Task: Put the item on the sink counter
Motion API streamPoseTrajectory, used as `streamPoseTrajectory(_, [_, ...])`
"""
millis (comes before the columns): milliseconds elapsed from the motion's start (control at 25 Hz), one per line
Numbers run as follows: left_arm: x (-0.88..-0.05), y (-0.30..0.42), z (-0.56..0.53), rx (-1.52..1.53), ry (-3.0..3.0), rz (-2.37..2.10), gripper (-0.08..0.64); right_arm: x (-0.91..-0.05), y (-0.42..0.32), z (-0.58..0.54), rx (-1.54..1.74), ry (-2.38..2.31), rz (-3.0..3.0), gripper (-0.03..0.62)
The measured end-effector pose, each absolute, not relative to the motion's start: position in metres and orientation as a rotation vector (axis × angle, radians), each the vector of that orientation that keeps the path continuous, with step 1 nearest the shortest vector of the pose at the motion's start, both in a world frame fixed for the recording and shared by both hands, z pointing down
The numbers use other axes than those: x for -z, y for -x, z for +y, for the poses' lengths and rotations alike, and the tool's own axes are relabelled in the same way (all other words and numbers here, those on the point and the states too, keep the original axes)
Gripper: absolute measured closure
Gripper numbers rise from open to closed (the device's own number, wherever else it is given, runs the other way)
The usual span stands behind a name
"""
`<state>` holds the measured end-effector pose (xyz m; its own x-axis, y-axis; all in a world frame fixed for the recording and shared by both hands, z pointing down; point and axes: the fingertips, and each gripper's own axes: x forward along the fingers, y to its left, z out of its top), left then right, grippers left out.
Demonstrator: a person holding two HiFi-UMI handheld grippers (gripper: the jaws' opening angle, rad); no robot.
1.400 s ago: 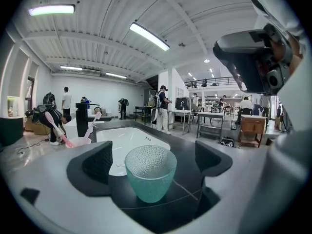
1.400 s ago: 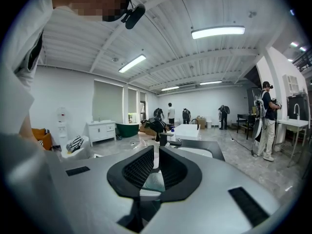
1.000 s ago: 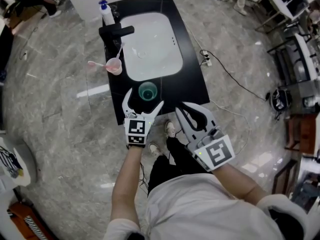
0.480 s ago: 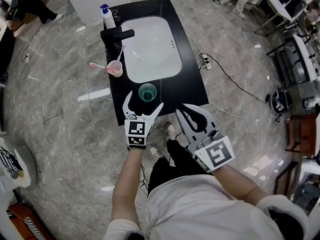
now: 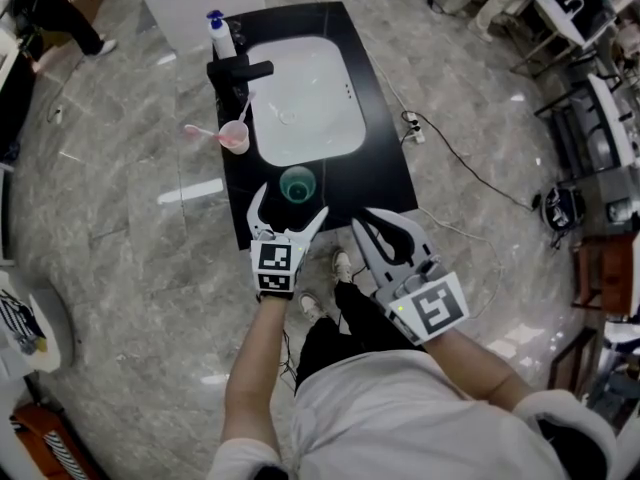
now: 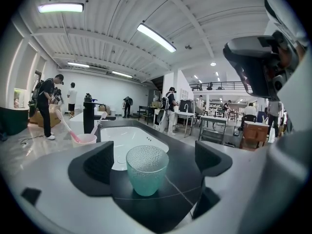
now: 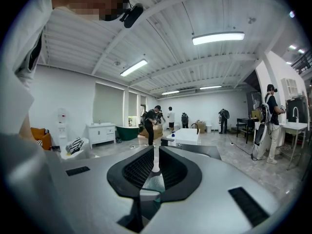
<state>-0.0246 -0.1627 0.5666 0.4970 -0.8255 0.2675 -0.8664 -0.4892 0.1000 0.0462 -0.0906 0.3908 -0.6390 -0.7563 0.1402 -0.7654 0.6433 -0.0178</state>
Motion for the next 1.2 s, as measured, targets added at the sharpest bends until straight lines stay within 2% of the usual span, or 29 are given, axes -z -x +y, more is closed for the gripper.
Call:
streamPoseTrajectory(840, [-0.561,0.023,-0.144,-0.265,-2.479,-1.487,0.048,-0.385,-0.053,-0.077,-0.114,-1.272,-2.756,0.538])
streamPoseTrajectory(1200, [-0.554,0.021,-0.136,-0.254,-2.467,-1.52,0.075,-0.381,-0.06,-0.073,-0.113,-1.282,-2.763,0.538])
